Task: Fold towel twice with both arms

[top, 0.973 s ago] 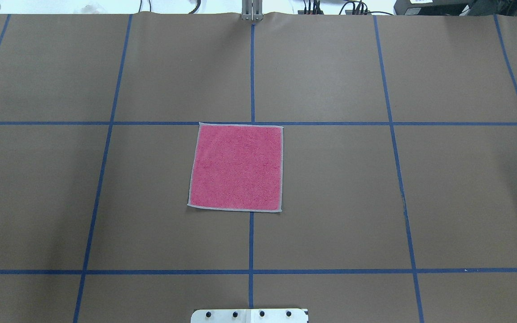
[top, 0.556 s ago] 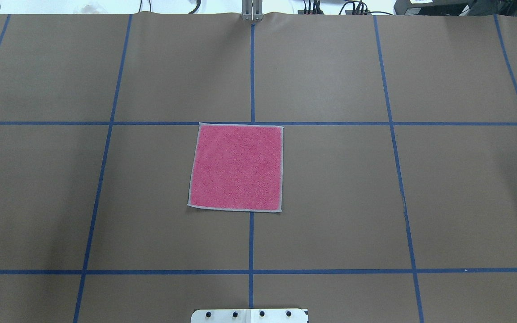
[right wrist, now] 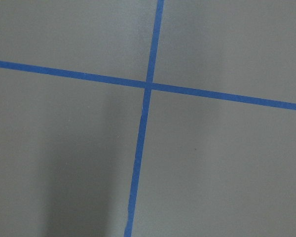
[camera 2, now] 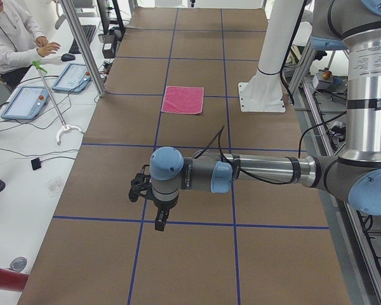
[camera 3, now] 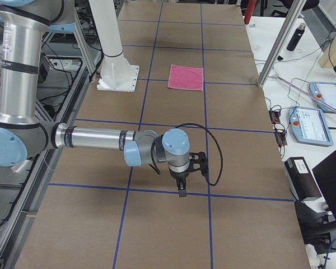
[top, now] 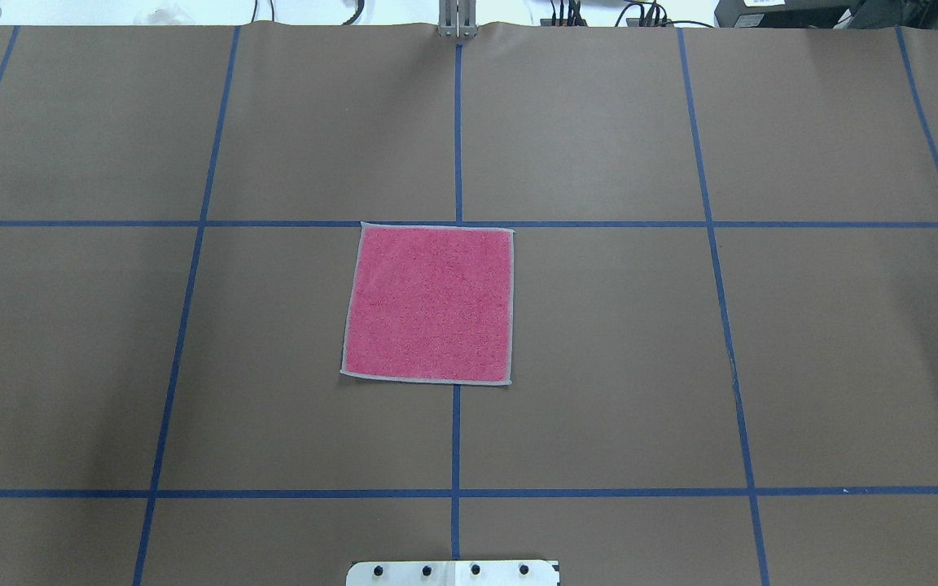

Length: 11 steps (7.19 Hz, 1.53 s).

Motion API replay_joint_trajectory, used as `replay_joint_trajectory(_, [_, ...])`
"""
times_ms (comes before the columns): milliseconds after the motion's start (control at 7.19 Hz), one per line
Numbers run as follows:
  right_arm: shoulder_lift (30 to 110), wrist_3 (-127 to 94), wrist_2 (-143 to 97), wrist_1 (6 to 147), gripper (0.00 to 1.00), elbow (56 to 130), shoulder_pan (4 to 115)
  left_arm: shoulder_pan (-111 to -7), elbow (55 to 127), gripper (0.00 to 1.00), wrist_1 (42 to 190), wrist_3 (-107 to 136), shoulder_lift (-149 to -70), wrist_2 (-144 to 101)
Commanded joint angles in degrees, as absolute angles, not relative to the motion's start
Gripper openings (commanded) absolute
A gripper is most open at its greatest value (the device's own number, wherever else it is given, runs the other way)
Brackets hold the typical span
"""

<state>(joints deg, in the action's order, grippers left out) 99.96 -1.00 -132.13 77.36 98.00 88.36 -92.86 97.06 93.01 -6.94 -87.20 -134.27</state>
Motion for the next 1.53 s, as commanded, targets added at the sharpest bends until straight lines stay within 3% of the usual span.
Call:
replay_joint_trajectory(0, [100.5, -0.7, -133.4, 74.2, 1.0, 97.9, 88.4, -92.4, 96.6, 1.0, 93.3, -6.9, -88.8, -135.7])
replay_joint_trajectory(417, [99.8, -5.3, -138.4, 66.1, 1.0, 97.6, 87.2, -88.4, 98.1, 1.0, 97.9, -2.4, -89.4, -135.9])
replay_joint_trajectory(973, [93.4, -47.1, -139.8, 64.5, 1.0, 107.4, 71.8, -70.6, 98.2, 1.0, 122.8, 44.6, -89.6, -135.9])
replay_joint_trajectory(1390, [84.7, -77.4, -131.1, 56.2, 1.0, 108.1, 57.3, -59.5, 100.0, 1.0, 133.1, 74.2, -94.2, -134.9])
